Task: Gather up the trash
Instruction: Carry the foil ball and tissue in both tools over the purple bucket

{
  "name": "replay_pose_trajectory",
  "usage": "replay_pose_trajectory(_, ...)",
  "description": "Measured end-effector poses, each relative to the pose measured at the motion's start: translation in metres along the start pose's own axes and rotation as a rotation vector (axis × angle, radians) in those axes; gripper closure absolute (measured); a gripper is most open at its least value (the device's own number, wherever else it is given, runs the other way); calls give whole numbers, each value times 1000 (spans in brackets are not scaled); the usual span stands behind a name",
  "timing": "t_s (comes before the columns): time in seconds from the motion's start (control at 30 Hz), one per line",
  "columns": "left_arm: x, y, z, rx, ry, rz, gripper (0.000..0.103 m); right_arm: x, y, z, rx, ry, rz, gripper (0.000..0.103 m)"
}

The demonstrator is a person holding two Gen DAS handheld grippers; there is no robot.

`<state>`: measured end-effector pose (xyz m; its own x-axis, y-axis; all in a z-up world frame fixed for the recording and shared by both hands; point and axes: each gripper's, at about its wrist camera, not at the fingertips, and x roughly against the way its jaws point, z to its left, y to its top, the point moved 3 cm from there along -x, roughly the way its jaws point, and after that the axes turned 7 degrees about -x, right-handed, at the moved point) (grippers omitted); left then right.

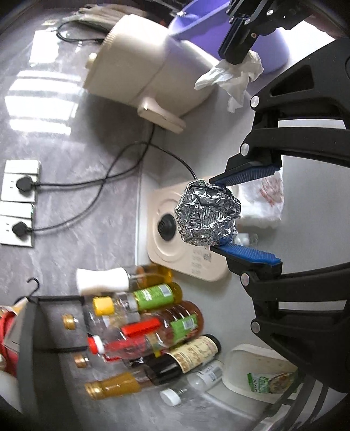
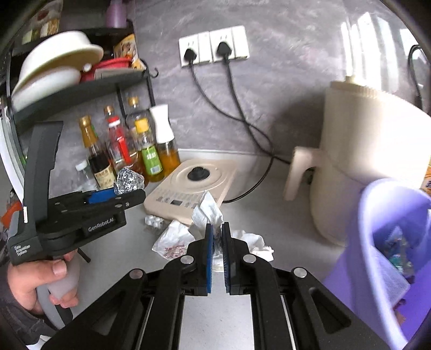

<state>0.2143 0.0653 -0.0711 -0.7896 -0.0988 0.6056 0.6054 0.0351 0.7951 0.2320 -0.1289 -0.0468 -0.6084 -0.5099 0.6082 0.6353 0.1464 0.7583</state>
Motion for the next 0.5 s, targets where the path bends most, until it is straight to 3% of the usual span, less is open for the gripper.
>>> replay_pose_trajectory(0.5, 31, 43, -63, -74, -118, -110, 60, 72, 37, -34, -45, -53, -142, 96)
